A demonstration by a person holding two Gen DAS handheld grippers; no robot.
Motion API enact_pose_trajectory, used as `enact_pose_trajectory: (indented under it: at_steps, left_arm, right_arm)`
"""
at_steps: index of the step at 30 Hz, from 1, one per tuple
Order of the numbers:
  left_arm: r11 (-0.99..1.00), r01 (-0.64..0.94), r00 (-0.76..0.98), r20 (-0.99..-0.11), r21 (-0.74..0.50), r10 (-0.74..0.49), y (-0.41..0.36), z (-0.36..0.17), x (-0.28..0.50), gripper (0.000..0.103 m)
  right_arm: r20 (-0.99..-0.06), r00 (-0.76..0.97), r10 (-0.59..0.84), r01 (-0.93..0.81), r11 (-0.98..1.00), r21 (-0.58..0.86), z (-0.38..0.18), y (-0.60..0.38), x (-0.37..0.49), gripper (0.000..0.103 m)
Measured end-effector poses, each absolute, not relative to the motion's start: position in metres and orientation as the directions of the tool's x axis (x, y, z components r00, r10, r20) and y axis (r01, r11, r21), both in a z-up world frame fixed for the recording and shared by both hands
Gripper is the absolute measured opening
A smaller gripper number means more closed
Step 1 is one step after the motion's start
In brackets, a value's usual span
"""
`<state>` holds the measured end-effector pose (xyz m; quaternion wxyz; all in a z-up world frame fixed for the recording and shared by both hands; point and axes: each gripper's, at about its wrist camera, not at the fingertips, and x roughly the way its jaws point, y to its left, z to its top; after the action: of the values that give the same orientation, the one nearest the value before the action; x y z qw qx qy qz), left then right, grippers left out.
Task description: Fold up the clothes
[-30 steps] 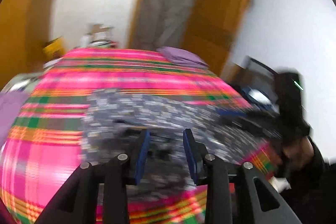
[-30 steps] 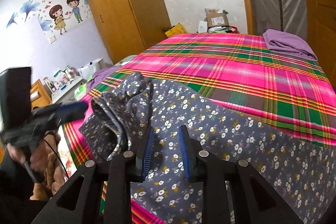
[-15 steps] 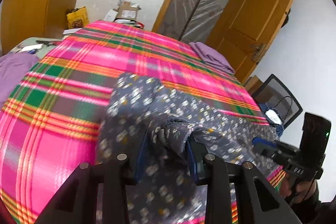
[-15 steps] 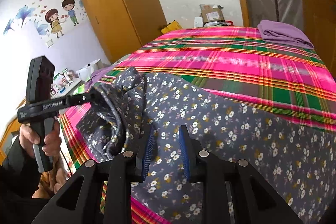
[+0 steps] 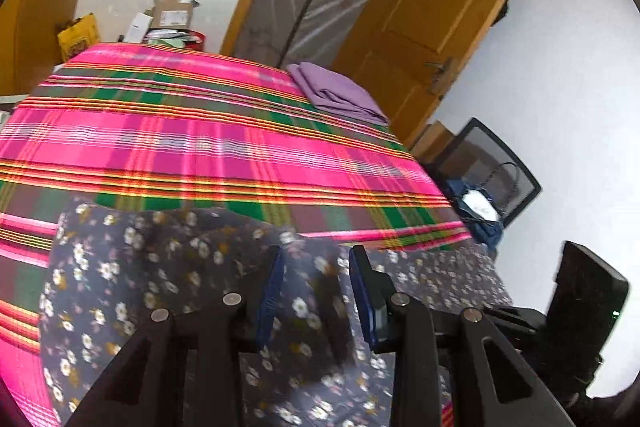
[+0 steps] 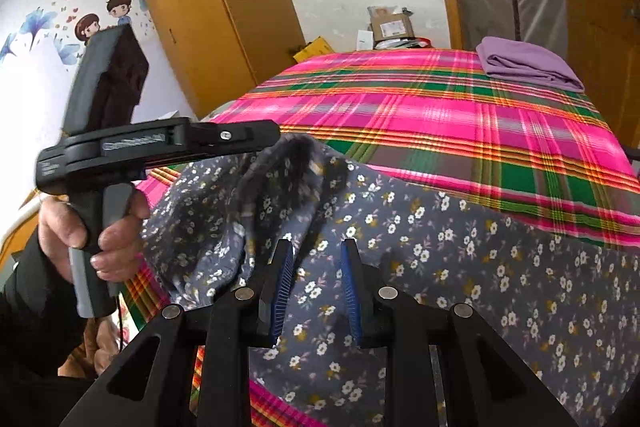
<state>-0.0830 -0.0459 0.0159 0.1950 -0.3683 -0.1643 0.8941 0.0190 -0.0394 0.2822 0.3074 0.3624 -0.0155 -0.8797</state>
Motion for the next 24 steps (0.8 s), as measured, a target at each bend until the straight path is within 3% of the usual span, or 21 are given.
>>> enact_pose_trajectory:
  at_steps: [14, 24]
  left_arm:
    - [-0.918, -0.124, -0.707, -0.616, -0.376, 0.348, -0.071, 0.017, -0.041, 0.035]
    - [-0.947, -0.051, -0.726, -0.64, -0.316, 0.252, -0.087, 0.01, -0.014, 0.035]
  right_arm:
    - [-0.691, -0.588, -0.42, 0.447, -0.881, 0.156, 0.279, -0.04, 0.008, 0.026]
    - [-0.697, -0.59, -0.407, 0.452, -0.882, 0.132, 0.28, -0.044, 0.011, 0.026]
